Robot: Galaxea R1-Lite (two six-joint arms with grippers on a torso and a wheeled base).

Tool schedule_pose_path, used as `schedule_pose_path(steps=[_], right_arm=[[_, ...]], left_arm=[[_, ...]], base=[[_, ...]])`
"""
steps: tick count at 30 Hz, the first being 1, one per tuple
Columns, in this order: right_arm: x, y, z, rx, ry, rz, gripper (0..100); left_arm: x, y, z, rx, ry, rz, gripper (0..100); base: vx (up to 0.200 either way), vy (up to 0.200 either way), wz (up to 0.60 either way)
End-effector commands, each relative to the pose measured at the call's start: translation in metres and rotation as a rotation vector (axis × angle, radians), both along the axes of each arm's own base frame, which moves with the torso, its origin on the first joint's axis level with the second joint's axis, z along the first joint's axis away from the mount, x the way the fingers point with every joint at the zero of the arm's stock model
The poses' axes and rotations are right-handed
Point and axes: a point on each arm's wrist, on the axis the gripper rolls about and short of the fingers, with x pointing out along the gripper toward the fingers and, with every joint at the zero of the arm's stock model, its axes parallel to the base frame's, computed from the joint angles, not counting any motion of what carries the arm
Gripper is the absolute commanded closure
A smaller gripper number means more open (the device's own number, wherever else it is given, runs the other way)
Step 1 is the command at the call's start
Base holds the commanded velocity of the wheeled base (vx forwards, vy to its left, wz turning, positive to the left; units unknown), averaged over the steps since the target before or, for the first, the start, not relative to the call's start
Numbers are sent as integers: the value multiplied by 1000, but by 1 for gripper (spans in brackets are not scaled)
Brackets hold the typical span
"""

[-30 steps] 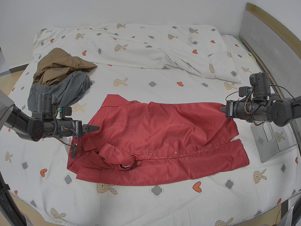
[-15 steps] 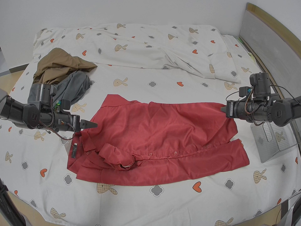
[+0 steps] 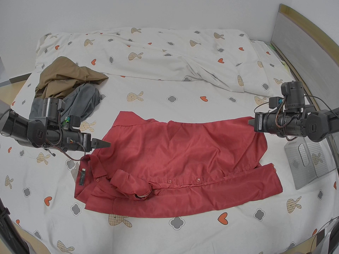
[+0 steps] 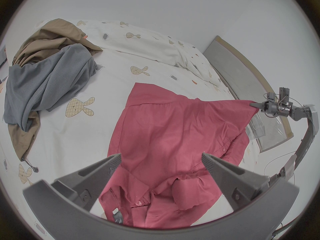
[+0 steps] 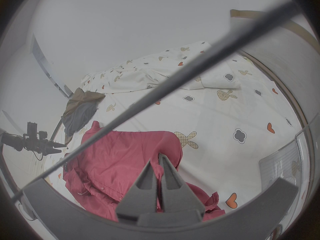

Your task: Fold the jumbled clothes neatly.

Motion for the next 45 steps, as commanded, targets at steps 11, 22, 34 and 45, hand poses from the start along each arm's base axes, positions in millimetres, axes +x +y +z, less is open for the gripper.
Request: schedule_pose_path(steps=[11,22,34,45], right_arm=[[2,1,-3,-2,8,3,100],[2,3,-5,-3,13,7,100],[-1,13,-6,-6,18,34,100],[-2,10,-9,-9,27,27,100]], left_arm=[[9,0,-10,0,17,0,0],[68,0,-46,-4,-113,6,0],[116,-23,-91,-7,-120,-46,100],[125,-36,-79,-11,-177,-70,100]], base=[[0,0,0],[0,0,0],[0,0,0],[0,0,0]])
